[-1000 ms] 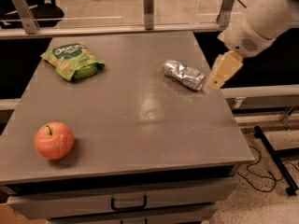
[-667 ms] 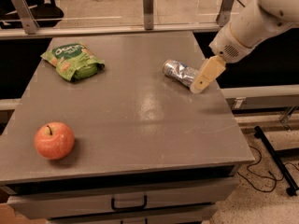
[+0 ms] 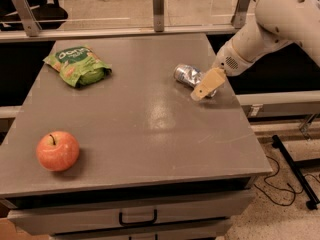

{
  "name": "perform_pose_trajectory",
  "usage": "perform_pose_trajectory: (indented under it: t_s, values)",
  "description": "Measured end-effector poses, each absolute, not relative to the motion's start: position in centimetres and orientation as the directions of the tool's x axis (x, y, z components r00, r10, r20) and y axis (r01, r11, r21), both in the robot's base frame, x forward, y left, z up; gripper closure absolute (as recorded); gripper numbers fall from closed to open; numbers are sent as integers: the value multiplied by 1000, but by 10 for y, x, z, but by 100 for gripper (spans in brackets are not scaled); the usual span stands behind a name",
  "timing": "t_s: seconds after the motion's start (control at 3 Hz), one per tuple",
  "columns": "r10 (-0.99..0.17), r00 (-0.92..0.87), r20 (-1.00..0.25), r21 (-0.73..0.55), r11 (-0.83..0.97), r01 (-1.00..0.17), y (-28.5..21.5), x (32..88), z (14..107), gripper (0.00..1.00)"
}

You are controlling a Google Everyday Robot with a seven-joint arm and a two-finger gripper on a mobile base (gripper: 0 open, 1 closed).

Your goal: Move redbull can near apple

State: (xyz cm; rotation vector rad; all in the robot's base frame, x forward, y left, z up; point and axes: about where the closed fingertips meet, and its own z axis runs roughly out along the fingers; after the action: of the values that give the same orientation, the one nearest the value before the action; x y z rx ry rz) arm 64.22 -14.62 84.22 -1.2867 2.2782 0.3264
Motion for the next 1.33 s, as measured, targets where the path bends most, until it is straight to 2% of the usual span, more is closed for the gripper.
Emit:
perform_pose_trajectory:
  t_s: [1.0, 1.33]
  values:
    - [-697, -379, -608, -26, 495, -868, -126, 631, 875, 88]
    - [-702, -274, -657, -124, 459, -880, -131, 625, 927, 100]
